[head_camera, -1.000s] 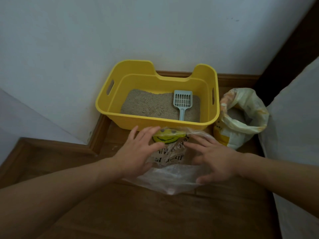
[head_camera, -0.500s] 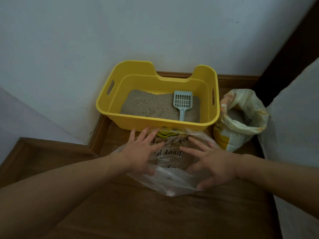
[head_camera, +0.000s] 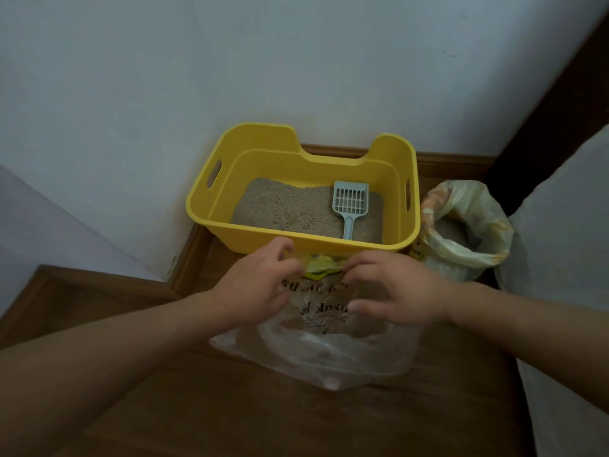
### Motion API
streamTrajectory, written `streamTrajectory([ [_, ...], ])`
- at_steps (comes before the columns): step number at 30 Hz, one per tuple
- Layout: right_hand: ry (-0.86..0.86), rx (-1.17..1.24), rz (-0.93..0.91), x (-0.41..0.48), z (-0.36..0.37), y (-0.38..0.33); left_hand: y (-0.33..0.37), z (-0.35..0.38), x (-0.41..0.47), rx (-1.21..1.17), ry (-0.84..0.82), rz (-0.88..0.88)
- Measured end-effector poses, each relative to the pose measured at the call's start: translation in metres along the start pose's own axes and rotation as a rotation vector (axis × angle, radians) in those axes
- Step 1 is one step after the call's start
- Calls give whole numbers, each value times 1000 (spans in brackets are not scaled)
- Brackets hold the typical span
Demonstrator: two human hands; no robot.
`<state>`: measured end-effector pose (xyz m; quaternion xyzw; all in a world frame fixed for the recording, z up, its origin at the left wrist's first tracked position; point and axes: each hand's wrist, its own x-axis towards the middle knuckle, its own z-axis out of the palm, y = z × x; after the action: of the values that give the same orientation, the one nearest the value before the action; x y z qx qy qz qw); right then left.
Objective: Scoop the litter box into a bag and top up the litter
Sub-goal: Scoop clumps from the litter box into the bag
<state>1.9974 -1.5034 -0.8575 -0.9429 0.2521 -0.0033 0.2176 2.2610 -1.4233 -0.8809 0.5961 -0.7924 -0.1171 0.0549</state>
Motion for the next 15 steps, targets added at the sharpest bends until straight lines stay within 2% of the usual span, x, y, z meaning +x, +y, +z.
streamTrajectory([
  [7, 122, -32, 56, 27, -25, 8, -8, -3, -2, -98, -243, -215],
  [15, 174, -32, 248, 72, -23, 30, -18, -2, 8, -224, -196, -306],
])
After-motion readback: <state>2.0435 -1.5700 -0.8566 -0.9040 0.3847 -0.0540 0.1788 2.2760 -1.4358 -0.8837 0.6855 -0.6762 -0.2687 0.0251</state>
